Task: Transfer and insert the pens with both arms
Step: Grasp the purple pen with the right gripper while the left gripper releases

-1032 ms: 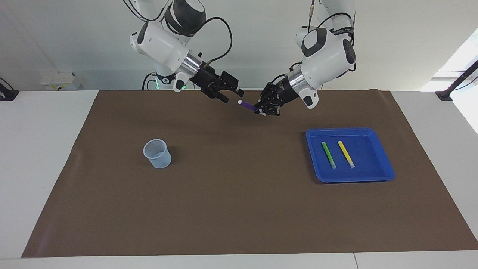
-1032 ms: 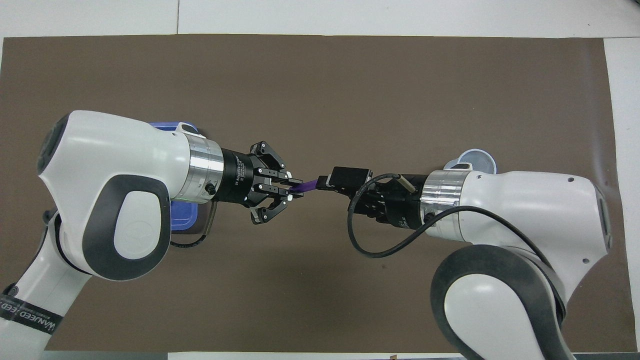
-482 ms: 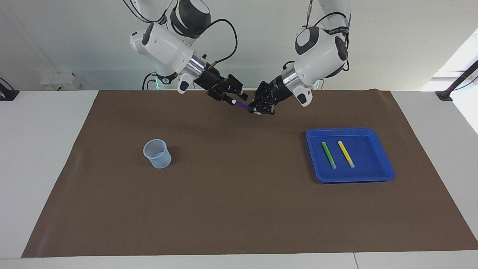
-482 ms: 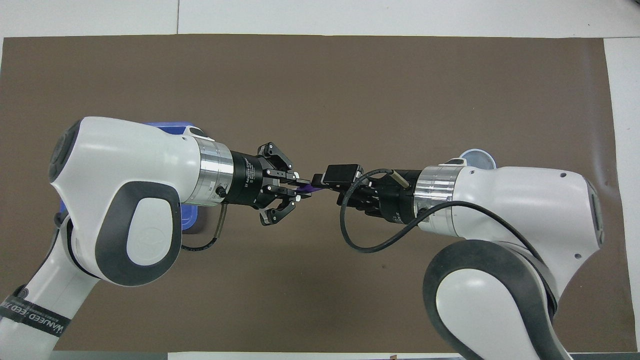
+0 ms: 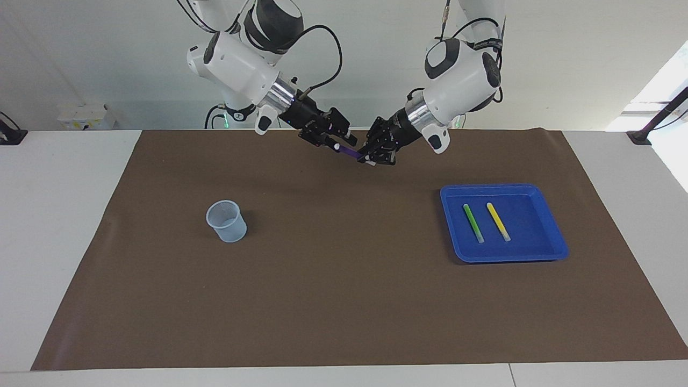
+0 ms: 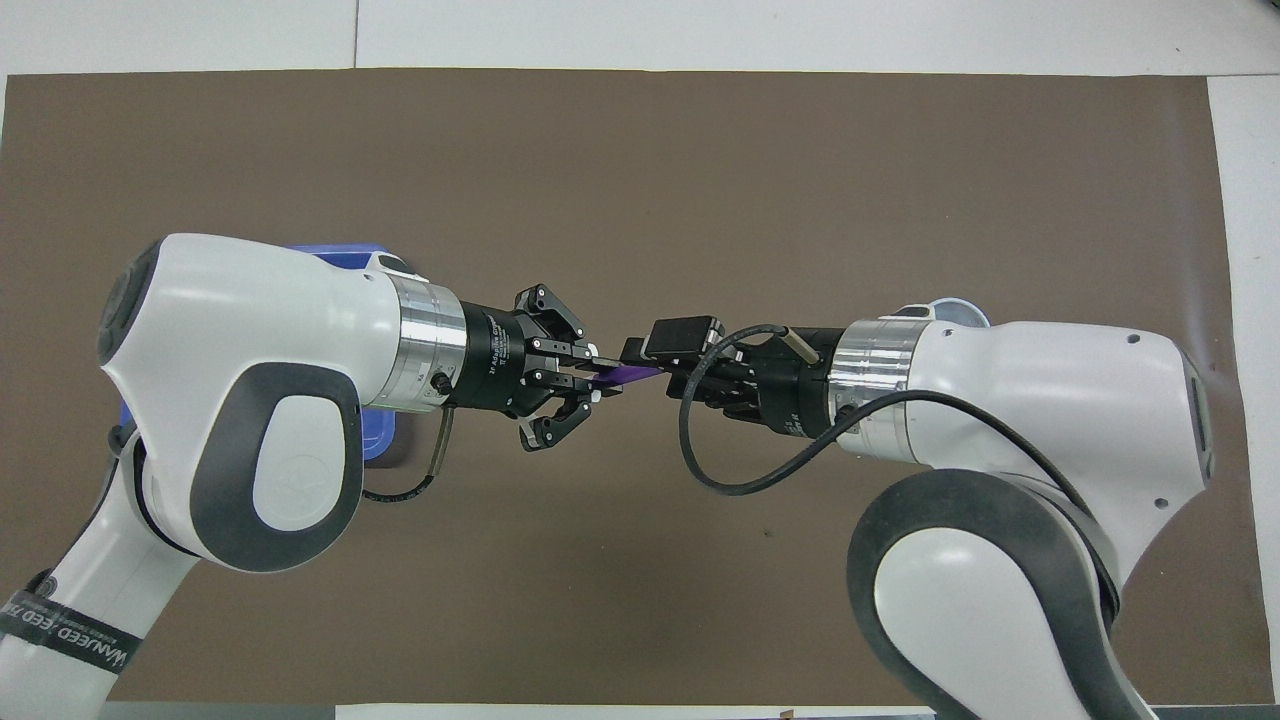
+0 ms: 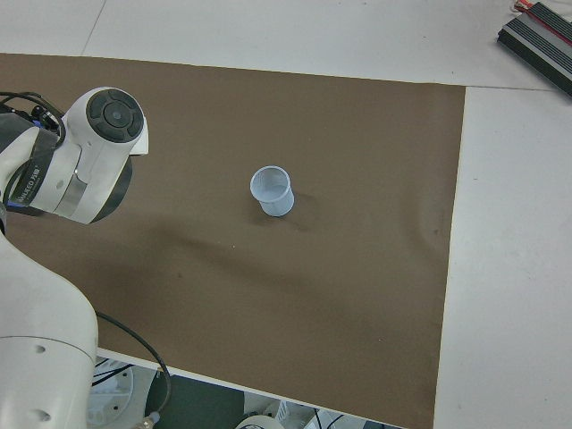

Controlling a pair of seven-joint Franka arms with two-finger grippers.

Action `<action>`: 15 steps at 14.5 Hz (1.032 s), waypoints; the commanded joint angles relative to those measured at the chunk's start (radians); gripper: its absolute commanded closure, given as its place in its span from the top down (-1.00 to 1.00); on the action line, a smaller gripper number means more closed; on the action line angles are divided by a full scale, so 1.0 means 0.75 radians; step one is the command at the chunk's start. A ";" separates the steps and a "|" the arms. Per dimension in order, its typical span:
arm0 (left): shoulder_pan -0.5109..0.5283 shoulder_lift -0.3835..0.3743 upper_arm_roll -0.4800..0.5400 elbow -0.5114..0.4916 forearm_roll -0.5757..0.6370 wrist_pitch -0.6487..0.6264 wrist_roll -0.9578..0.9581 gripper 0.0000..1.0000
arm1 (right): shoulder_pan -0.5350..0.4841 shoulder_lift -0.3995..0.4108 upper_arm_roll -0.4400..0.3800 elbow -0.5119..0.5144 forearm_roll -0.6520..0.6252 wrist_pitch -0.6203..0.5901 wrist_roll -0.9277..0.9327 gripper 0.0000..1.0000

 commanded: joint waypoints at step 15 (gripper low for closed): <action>-0.002 -0.041 0.014 -0.048 -0.038 0.040 -0.010 -1.00 | -0.014 0.019 0.007 0.014 0.009 0.045 0.002 -1.00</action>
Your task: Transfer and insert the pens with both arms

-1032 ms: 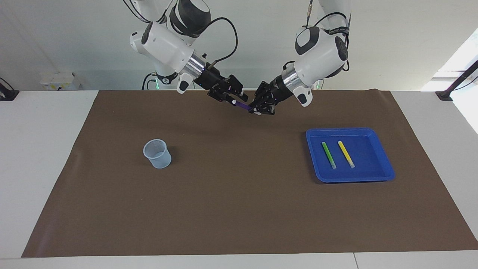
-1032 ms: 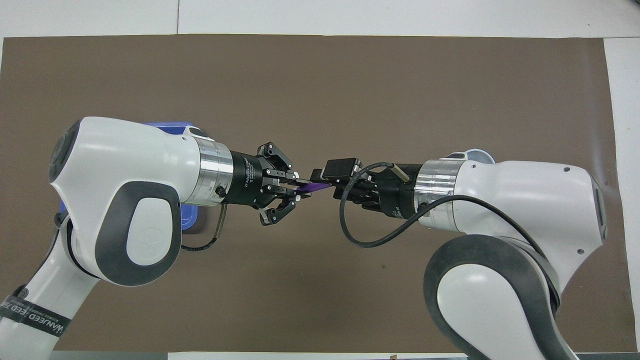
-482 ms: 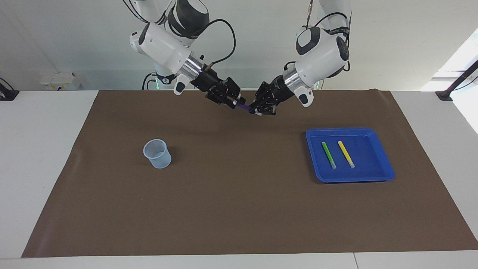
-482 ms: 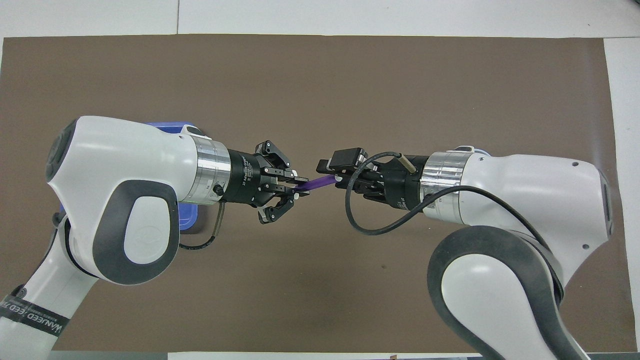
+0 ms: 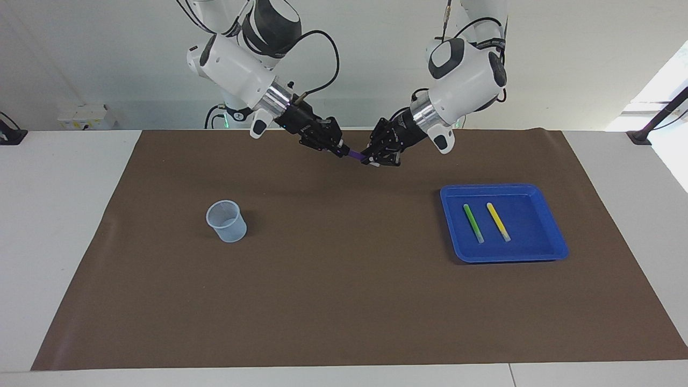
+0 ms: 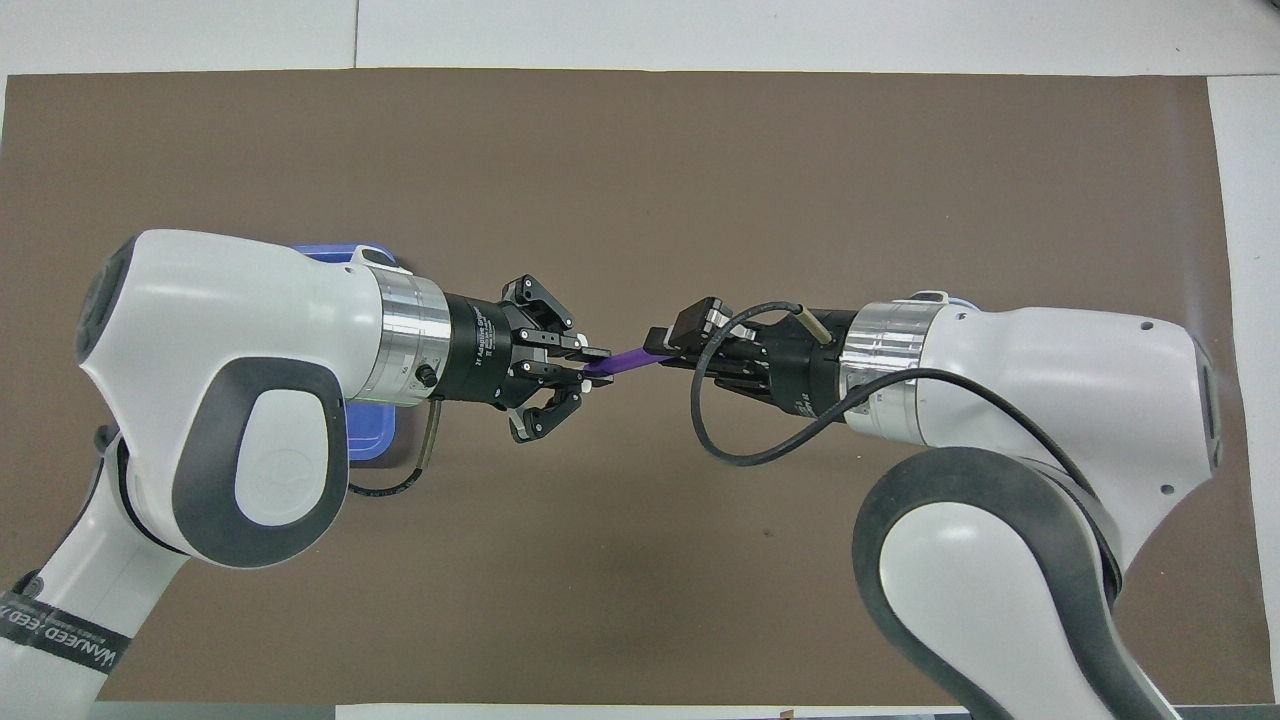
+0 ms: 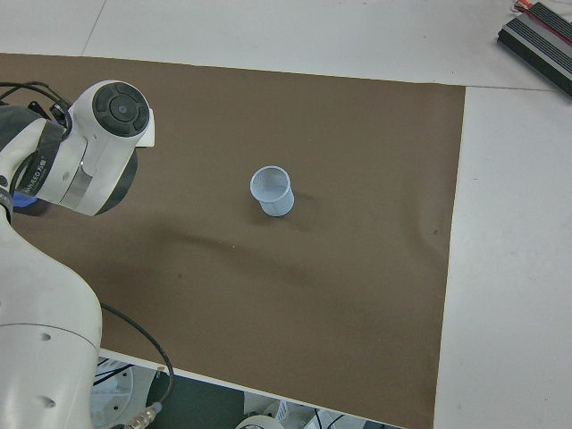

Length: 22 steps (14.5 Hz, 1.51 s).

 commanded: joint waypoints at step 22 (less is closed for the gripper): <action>0.455 -0.024 0.012 -0.068 0.612 -0.240 1.551 1.00 | -0.460 0.163 0.002 0.367 -1.118 -0.573 -1.002 -1.00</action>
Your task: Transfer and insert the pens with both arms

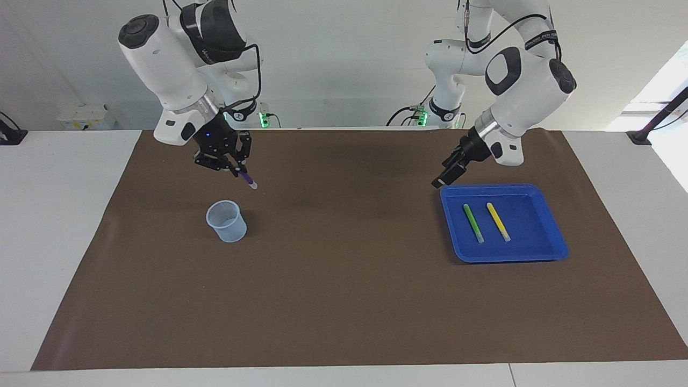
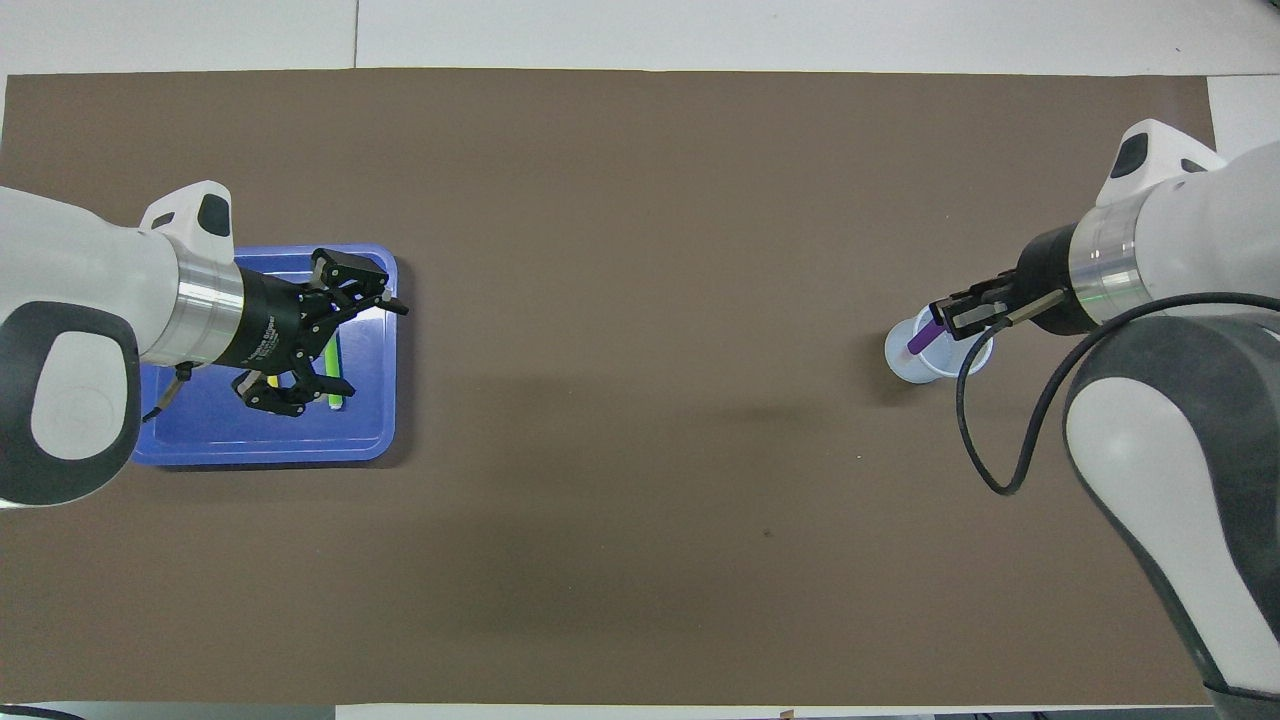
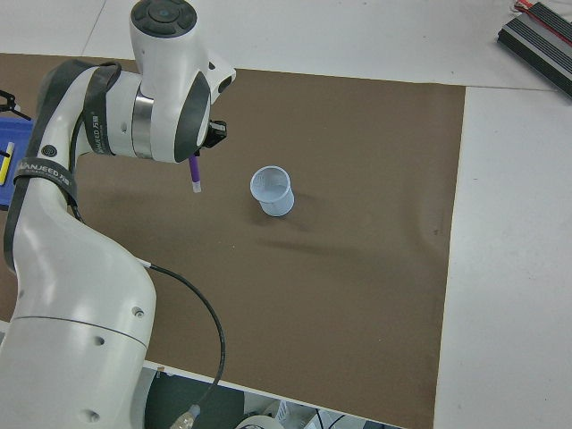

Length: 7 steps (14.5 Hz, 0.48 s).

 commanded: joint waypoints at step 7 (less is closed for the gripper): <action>0.224 0.192 -0.007 -0.043 0.391 0.210 0.957 1.00 | -0.103 0.089 0.015 -0.034 -0.197 0.075 -0.155 -1.00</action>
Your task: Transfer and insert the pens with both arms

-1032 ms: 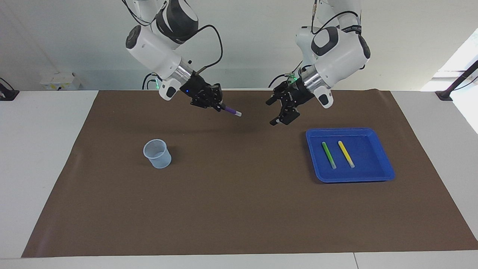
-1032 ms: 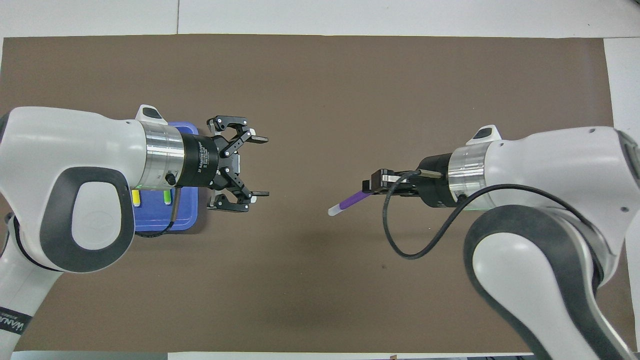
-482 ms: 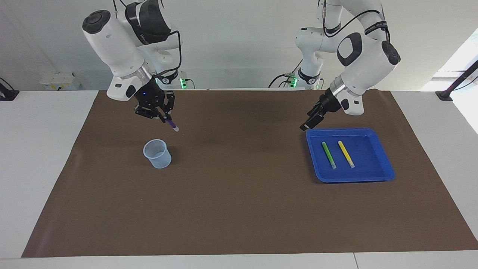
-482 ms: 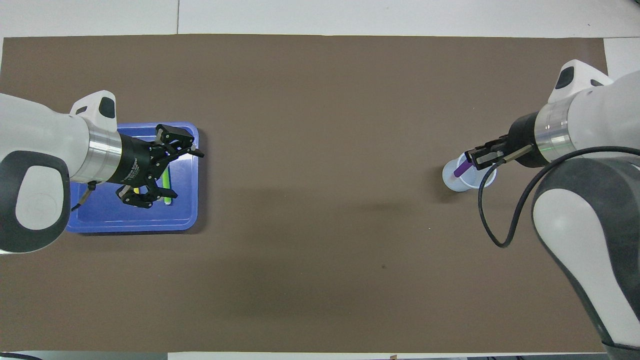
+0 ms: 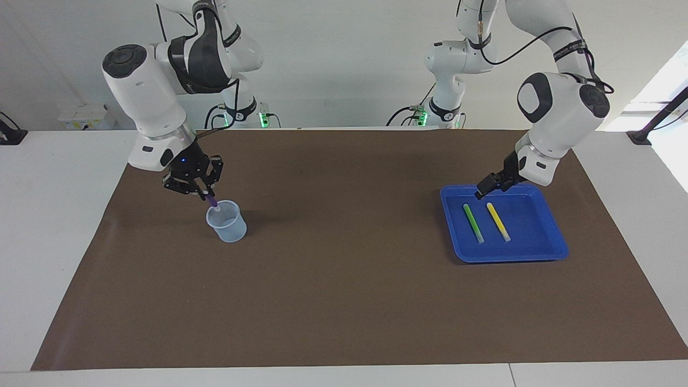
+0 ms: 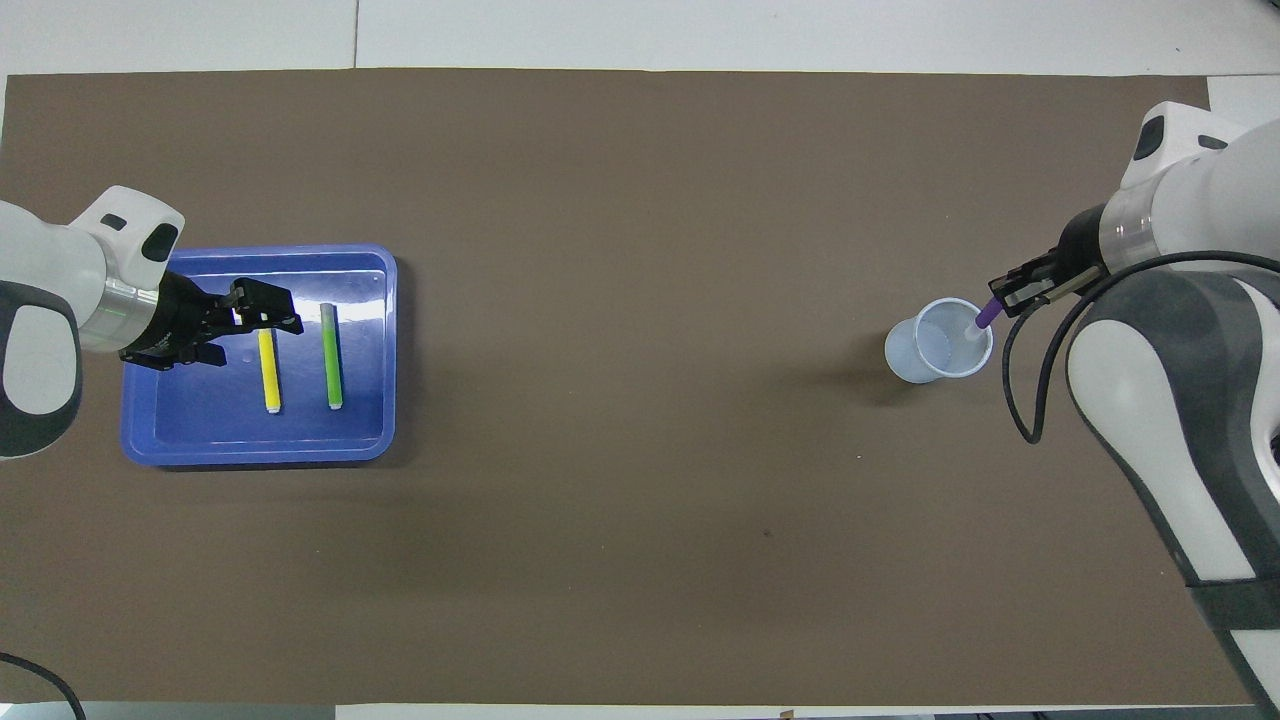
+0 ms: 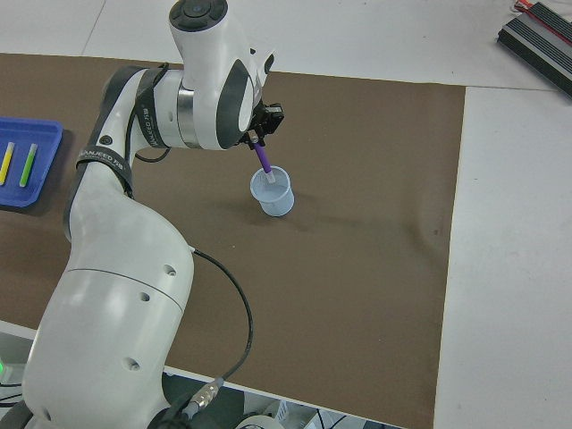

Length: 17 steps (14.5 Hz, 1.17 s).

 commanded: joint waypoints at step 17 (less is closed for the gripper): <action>0.094 0.185 -0.010 -0.200 0.192 0.467 0.321 0.42 | 0.004 -0.051 0.015 -0.334 -0.032 0.294 0.071 0.60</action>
